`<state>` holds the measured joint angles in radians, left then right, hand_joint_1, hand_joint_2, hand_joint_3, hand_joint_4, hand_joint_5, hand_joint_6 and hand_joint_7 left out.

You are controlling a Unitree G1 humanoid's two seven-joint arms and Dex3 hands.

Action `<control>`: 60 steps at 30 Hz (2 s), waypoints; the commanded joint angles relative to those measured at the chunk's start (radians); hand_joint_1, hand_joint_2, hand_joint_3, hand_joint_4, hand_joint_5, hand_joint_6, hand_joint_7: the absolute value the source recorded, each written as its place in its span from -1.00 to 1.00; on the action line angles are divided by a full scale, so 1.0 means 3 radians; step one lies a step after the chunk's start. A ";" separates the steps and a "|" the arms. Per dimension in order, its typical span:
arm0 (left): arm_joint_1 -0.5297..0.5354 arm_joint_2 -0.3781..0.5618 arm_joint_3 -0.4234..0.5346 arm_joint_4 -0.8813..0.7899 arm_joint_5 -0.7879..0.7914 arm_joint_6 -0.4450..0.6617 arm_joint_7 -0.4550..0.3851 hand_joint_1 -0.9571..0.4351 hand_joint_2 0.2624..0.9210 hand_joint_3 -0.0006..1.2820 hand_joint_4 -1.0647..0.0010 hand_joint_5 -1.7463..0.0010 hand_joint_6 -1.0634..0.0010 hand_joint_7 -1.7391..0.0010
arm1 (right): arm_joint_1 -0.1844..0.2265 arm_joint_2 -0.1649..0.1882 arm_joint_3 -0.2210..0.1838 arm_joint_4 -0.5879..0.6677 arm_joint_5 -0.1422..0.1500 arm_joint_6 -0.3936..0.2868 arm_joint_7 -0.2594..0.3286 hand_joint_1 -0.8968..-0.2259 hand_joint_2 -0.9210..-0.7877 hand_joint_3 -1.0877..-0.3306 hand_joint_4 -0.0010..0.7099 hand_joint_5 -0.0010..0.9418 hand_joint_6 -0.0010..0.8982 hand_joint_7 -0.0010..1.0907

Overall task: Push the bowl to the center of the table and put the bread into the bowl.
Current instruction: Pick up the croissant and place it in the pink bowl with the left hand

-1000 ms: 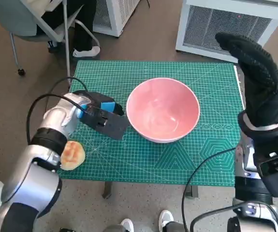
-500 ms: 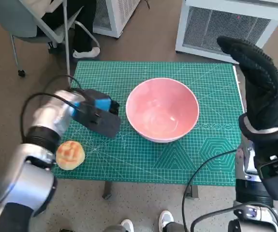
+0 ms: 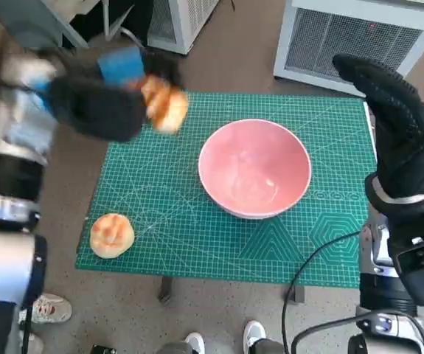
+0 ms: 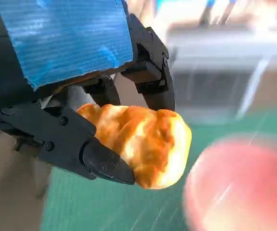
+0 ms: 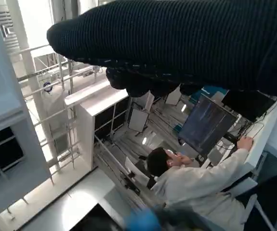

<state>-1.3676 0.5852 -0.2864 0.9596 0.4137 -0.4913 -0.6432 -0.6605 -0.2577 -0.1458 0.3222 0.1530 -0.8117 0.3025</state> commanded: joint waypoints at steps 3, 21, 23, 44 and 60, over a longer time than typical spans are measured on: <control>-0.0058 -0.0229 -0.0023 -0.0282 -0.0087 -0.0143 0.0014 0.38 1.00 -0.95 -0.37 -0.20 -0.27 -0.38 | 0.0073 0.0001 -0.0003 -0.0010 -0.0009 0.0029 -0.0034 -0.10 -1.00 -0.11 -0.22 -1.00 -0.99 0.14; -0.0101 -0.1003 -0.0631 0.0424 0.0546 -0.0298 0.0637 0.38 1.00 -0.94 -0.35 -0.24 -0.24 -0.36 | 0.0117 0.0041 0.0044 -0.0098 -0.0054 0.0042 -0.0095 -0.06 -1.00 -0.12 -0.22 -1.00 -1.00 0.12; -0.0085 -0.1064 -0.0672 0.0519 0.0592 -0.0286 0.0698 0.37 1.00 -0.93 -0.34 -0.24 -0.23 -0.37 | 0.0126 0.0041 0.0048 -0.0107 -0.0055 0.0040 -0.0096 -0.08 -1.00 -0.11 -0.22 -1.00 -1.00 0.12; 0.0124 -0.1330 -0.0678 0.0789 0.0491 0.0288 0.0242 0.28 0.96 -0.90 0.53 0.89 0.45 0.64 | 0.0191 -0.0010 0.0032 -0.0212 -0.0061 0.0093 -0.0105 -0.09 -1.00 -0.14 -0.24 -1.00 -1.00 0.10; 0.0405 -0.0586 -0.0052 0.0262 -0.0249 -0.0453 -0.0264 0.07 0.78 -1.00 0.91 0.98 0.65 0.81 | 0.0193 0.0037 0.0066 -0.0247 -0.0109 0.0110 -0.0165 -0.07 -1.00 -0.15 -0.24 -1.00 -1.00 0.12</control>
<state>-1.2860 0.3297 -0.3441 1.1016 0.3938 -0.5635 -0.6742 -0.6218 -0.2558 -0.1316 0.2503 0.1291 -0.7871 0.2617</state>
